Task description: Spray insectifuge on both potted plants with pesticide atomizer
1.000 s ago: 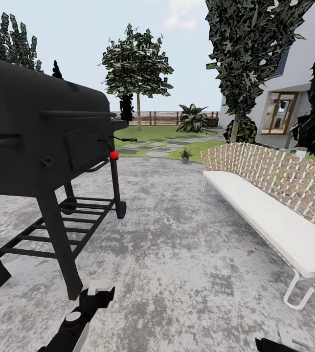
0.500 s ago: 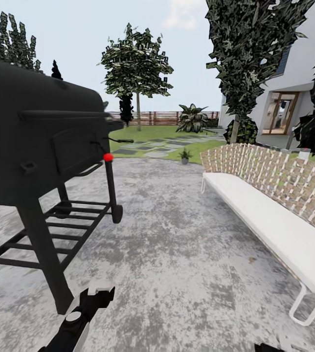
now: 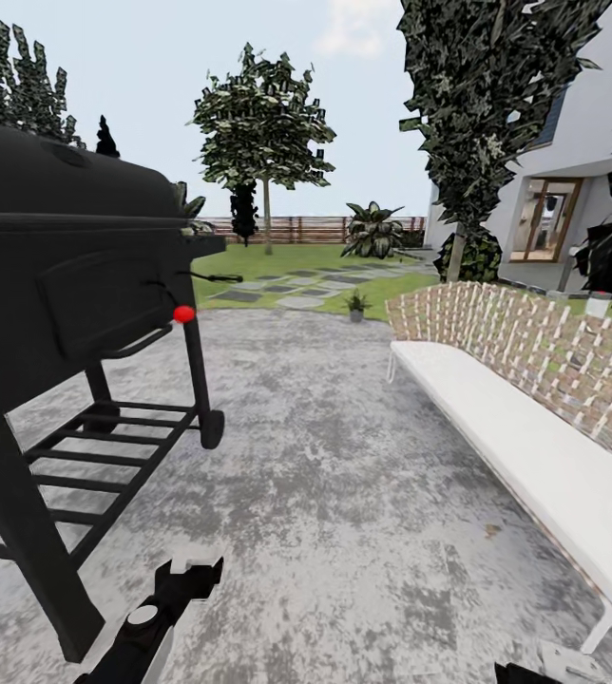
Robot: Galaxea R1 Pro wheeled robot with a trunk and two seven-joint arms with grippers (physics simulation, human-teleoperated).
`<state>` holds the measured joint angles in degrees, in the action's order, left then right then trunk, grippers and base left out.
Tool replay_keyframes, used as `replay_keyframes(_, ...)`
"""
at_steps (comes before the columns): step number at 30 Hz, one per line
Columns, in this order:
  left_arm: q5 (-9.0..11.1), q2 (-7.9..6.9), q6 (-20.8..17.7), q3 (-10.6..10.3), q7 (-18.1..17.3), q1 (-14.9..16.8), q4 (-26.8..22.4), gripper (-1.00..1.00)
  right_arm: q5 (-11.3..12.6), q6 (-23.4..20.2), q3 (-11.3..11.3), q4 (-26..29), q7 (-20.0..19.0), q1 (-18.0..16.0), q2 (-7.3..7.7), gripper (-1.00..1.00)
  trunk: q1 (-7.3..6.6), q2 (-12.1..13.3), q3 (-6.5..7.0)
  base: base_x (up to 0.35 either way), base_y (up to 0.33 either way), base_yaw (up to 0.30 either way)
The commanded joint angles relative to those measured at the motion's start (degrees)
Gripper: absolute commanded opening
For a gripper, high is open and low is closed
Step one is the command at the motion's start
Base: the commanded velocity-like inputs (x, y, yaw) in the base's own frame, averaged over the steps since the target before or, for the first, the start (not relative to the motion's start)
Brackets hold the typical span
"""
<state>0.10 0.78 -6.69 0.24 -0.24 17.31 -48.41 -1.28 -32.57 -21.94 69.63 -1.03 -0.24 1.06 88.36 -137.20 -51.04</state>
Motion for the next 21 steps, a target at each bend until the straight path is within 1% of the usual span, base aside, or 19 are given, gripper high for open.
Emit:
replay_keyframes(1, 0.0, 0.0, -0.34, 0.03, -0.02, 0.01, -0.11, 1.0, -0.13, 0.55, -0.03, -0.07, -0.11, -0.02, 0.0, 1.0, 0.02, -0.02, -0.06, 0.328, -0.025, 0.0)
replay_keyframes(7, 0.03, -0.07, -0.34, 0.03, -0.02, 0.01, -0.11, 1.0, -0.2, 1.38, 0.08, -3.49, -0.11, -0.02, 0.0, 1.0, 0.02, -0.02, -0.06, 0.333, -0.008, 0.0)
replay_keyframes(11, 0.02, -0.07, -0.34, 0.03, -0.02, 0.01, -0.11, 1.0, -0.26, 3.04, 0.11, -5.23, -0.11, -0.02, 0.0, 1.0, 0.02, -0.02, -0.06, 0.336, -0.002, 0.0)
replay_keyframes(15, 0.0, -0.07, -0.34, 0.03, -0.02, 0.01, -0.11, 1.0, -0.23, 4.75, 0.1, -5.83, -0.07, -0.02, 0.0, 1.0, 0.02, -0.02, -0.06, 0.337, 0.0, 0.0)
replay_keyframes(21, 0.01, -0.08, -0.34, 0.03, -0.02, 0.01, -0.11, 1.0, -0.22, 5.18, 0.07, -6.05, -0.03, -0.02, 0.0, 1.0, 0.02, -0.02, -0.06, 0.337, 0.0, 0.0)
